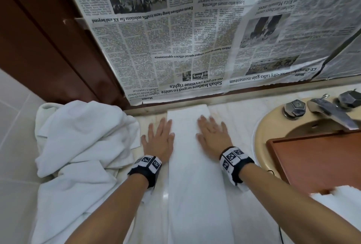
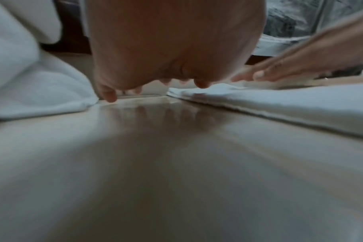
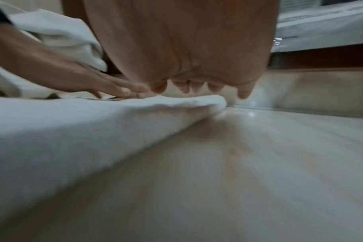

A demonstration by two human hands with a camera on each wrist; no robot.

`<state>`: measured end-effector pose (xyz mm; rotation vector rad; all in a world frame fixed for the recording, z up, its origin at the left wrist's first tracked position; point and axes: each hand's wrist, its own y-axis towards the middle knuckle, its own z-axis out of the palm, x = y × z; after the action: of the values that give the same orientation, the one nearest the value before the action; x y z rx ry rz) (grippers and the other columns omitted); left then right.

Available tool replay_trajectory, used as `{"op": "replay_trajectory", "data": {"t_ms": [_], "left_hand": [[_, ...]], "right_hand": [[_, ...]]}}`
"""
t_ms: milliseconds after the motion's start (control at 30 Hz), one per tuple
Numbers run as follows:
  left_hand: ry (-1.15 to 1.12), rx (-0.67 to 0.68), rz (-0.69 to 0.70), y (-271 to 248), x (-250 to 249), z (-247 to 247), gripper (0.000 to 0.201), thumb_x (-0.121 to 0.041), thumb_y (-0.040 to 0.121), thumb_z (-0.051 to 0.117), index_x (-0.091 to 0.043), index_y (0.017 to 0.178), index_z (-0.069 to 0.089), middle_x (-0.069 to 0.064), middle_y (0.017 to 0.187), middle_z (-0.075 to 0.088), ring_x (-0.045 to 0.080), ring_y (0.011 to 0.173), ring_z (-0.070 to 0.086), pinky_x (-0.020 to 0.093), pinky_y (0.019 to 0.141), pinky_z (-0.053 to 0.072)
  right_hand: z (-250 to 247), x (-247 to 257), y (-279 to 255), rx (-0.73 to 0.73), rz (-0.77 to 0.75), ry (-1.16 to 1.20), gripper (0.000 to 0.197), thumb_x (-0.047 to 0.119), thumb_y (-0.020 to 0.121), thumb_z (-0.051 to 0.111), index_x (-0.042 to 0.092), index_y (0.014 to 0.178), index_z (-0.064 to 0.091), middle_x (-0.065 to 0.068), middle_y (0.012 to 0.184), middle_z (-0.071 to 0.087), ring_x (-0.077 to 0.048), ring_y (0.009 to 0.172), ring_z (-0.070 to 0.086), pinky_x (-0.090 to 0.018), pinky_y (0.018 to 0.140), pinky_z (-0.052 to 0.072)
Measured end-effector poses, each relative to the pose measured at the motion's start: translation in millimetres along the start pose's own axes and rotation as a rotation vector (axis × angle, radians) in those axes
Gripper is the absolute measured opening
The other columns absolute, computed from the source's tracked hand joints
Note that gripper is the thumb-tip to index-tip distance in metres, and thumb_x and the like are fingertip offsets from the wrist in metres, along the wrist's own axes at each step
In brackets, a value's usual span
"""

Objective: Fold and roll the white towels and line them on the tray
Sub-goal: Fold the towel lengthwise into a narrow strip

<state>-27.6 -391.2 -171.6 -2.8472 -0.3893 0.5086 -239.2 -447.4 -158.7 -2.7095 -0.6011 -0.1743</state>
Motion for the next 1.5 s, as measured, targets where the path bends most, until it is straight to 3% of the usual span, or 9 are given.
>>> {"op": "replay_trajectory", "data": {"t_ms": [133, 333, 633, 900, 1033, 1100, 1267, 1367, 1500], "left_hand": [[0.077, 0.046, 0.164, 17, -16, 5, 0.051, -0.052, 0.104, 0.014, -0.051, 0.154, 0.002, -0.026, 0.162, -0.008, 0.025, 0.152, -0.008, 0.060, 0.117, 0.004], [0.079, 0.102, -0.011, 34, 5, -9, 0.054, -0.051, 0.104, 0.012, -0.044, 0.156, -0.003, -0.022, 0.163, -0.008, 0.028, 0.152, -0.009, 0.059, 0.119, 0.002], [0.099, 0.103, 0.181, -91, -4, 25, 0.058, -0.059, 0.096, 0.003, -0.050, 0.153, 0.000, -0.026, 0.162, -0.009, 0.022, 0.152, -0.008, 0.058, 0.118, 0.006], [-0.009, 0.091, -0.008, -122, 2, 16, 0.052, -0.050, 0.104, 0.018, -0.050, 0.154, 0.001, -0.022, 0.163, -0.010, 0.026, 0.152, -0.008, 0.057, 0.119, 0.004], [0.092, 0.152, 0.100, -160, -11, 36, 0.053, -0.053, 0.104, 0.018, -0.052, 0.152, -0.004, -0.028, 0.159, -0.019, 0.023, 0.152, -0.015, 0.058, 0.119, 0.002], [0.099, 0.165, 0.066, -165, -16, 43, 0.055, -0.053, 0.103, 0.016, -0.052, 0.152, -0.010, -0.028, 0.157, -0.023, 0.024, 0.151, -0.018, 0.059, 0.119, -0.002], [0.078, 0.189, 0.028, -148, -39, 42, 0.053, -0.051, 0.104, 0.014, -0.052, 0.152, -0.008, -0.028, 0.159, -0.019, 0.026, 0.151, -0.017, 0.061, 0.118, -0.005], [0.048, 0.208, -0.010, -130, -57, 37, 0.052, -0.050, 0.104, 0.014, -0.052, 0.153, -0.005, -0.026, 0.160, -0.017, 0.028, 0.151, -0.017, 0.063, 0.117, -0.006], [0.051, 0.236, -0.038, -124, -69, 31, 0.056, -0.041, 0.104, 0.025, -0.045, 0.155, 0.001, -0.021, 0.163, -0.011, 0.030, 0.152, -0.010, 0.063, 0.117, 0.002]], "right_hand": [[4, 24, 16, 0.062, -0.154, -0.031, 0.057, 0.047, 0.105, 0.011, 0.032, 0.157, -0.007, 0.014, 0.163, -0.014, -0.015, 0.150, -0.013, -0.050, 0.120, -0.007], [-9, -17, 32, 0.064, 0.071, 0.001, 0.058, 0.043, 0.105, 0.013, 0.026, 0.157, -0.006, 0.009, 0.164, -0.013, -0.019, 0.151, -0.010, -0.052, 0.121, 0.000], [52, 28, -108, 0.021, -0.150, 0.019, 0.059, 0.051, 0.103, 0.012, 0.029, 0.157, 0.003, 0.016, 0.160, -0.010, -0.014, 0.150, -0.007, -0.051, 0.120, 0.001], [39, 4, -120, -0.016, 0.069, 0.037, 0.057, 0.039, 0.103, 0.005, 0.024, 0.157, -0.004, 0.011, 0.162, -0.014, -0.018, 0.151, -0.008, -0.049, 0.119, -0.005], [64, 29, -169, 0.073, -0.128, -0.006, 0.055, 0.043, 0.097, 0.028, 0.029, 0.149, 0.040, 0.007, 0.156, 0.034, -0.019, 0.142, 0.038, -0.053, 0.111, 0.034], [67, 25, -177, 0.132, -0.085, 0.025, 0.055, 0.044, 0.097, 0.029, 0.029, 0.147, 0.044, 0.008, 0.155, 0.036, -0.018, 0.138, 0.043, -0.053, 0.102, 0.046], [48, -7, -149, 0.135, -0.125, -0.056, 0.076, 0.048, 0.083, -0.018, 0.030, 0.156, -0.008, 0.020, 0.153, -0.023, -0.010, 0.150, -0.010, -0.047, 0.121, -0.001], [36, -23, -125, 0.142, -0.095, -0.076, 0.054, 0.038, 0.105, 0.005, 0.029, 0.156, -0.011, 0.018, 0.160, -0.019, -0.010, 0.150, -0.013, -0.047, 0.121, -0.004], [29, -26, -125, 0.081, -0.066, -0.034, 0.055, 0.026, 0.106, 0.022, 0.022, 0.158, 0.005, 0.008, 0.165, -0.003, -0.015, 0.152, -0.002, -0.047, 0.122, 0.001]]}}
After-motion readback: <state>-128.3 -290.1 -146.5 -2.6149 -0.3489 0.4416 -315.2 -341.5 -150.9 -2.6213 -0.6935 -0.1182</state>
